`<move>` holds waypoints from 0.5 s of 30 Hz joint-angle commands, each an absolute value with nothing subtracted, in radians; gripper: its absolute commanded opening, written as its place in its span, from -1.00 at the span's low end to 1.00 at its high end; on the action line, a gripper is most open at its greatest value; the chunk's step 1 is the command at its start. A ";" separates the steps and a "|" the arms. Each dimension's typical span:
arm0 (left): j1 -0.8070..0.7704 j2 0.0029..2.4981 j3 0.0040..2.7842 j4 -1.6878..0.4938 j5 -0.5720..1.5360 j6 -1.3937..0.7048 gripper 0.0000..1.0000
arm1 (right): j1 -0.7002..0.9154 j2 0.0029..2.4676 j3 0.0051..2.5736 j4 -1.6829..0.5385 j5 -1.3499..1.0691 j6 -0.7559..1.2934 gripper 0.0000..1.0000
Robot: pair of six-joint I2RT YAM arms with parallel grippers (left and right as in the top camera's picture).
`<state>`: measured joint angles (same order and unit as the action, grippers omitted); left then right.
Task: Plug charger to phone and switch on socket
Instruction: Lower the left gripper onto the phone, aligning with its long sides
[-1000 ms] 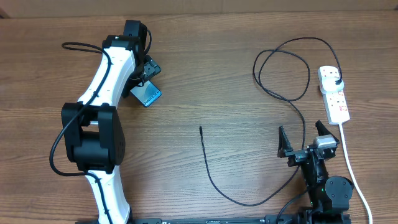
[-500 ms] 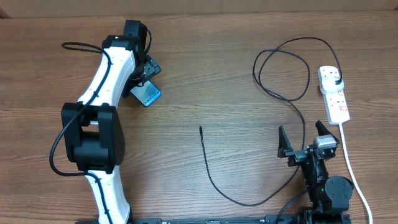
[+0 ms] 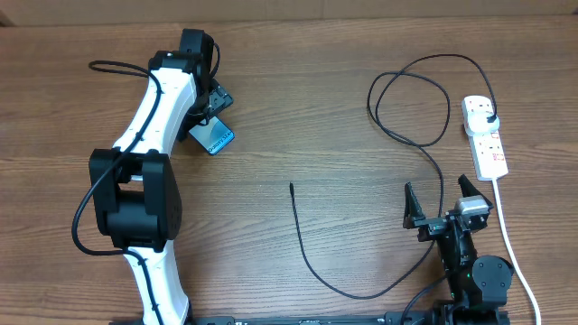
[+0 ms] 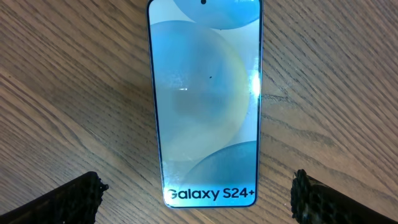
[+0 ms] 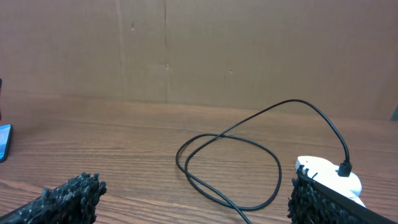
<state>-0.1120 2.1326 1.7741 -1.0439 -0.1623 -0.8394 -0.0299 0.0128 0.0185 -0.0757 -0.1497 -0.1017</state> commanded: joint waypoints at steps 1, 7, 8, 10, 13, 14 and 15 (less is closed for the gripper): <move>-0.118 2.139 1.787 -1.043 -0.187 -0.869 1.00 | -0.022 0.003 0.008 -0.072 -0.147 -0.103 0.99; -0.118 2.140 1.787 -1.042 -0.187 -0.869 1.00 | -0.022 0.003 0.008 -0.072 -0.147 -0.102 1.00; -0.118 2.144 1.787 -1.041 -0.187 -0.868 1.00 | -0.022 0.003 0.008 -0.072 -0.147 -0.102 1.00; -0.118 2.160 1.787 -1.037 -0.187 -0.869 1.00 | -0.022 0.003 0.008 -0.072 -0.147 -0.102 1.00; -0.118 2.192 1.787 -1.034 -0.184 -0.869 1.00 | -0.022 0.003 0.008 -0.072 -0.147 -0.102 1.00; -0.118 2.204 1.787 -1.029 -0.183 -0.869 1.00 | -0.022 0.003 0.008 -0.072 -0.147 -0.102 0.99; -0.118 2.209 1.787 -1.025 -0.183 -0.869 1.00 | -0.022 0.003 0.008 -0.072 -0.147 -0.102 1.00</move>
<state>-0.1116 2.1571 1.7741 -1.0328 -0.1623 -0.8402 -0.0299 0.0128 0.0185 -0.0757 -0.1497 -0.1013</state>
